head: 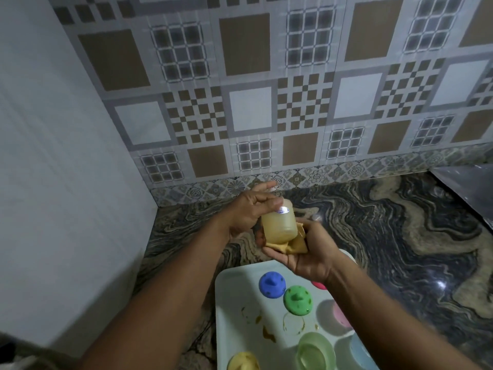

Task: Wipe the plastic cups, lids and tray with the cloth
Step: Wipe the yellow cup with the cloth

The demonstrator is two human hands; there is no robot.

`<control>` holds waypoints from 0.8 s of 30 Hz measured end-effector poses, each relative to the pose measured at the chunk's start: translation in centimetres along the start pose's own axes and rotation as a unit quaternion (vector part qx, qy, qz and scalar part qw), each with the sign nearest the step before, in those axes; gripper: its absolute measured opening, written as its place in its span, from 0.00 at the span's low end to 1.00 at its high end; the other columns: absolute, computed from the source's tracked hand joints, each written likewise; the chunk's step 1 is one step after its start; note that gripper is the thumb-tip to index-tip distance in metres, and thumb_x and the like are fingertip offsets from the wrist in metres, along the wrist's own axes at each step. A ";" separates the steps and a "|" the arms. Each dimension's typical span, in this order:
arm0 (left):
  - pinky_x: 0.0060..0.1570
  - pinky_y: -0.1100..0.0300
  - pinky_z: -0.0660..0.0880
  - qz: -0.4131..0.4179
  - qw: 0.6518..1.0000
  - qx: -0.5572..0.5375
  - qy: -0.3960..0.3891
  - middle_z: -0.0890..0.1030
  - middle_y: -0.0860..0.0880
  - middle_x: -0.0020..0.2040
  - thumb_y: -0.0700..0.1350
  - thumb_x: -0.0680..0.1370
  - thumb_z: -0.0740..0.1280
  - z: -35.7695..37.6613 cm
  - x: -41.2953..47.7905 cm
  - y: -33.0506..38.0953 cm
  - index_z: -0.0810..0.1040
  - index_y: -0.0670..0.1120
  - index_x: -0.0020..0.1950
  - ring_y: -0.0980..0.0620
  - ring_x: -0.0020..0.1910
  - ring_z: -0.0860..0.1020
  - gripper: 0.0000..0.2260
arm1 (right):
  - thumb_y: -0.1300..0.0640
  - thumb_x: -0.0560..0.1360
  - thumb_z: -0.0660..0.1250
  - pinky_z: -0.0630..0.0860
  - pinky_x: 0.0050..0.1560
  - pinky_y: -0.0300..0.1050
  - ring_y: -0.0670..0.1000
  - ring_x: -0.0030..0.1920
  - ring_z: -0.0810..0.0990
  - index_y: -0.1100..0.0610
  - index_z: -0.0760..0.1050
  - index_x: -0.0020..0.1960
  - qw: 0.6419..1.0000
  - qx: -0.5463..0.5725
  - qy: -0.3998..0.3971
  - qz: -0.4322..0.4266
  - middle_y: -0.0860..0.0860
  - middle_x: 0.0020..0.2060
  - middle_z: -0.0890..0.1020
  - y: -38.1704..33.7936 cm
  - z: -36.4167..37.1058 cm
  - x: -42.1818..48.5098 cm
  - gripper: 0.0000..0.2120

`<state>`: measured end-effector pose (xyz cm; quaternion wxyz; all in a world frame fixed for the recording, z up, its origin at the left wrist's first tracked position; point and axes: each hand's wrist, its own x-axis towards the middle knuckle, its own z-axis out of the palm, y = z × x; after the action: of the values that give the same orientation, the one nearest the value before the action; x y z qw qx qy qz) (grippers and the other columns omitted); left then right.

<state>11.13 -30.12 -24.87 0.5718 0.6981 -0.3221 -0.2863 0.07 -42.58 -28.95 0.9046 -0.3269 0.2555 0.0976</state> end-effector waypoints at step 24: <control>0.58 0.56 0.79 0.085 0.972 0.066 0.211 0.81 0.51 0.63 0.45 0.75 0.75 2.4 -0.6 -2.1 0.84 0.61 0.48 0.56 0.61 0.79 0.10 | 0.52 0.83 0.55 0.76 0.61 0.60 0.64 0.57 0.80 0.63 0.77 0.62 0.992 0.021 0.029 -0.125 0.64 0.58 0.83 -1.8 0.3 0.8 0.19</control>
<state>9.14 -30.88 -27.31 0.6015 0.7490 -0.2711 -0.0609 1.47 -43.73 -28.21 0.9086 -0.3395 0.2412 -0.0311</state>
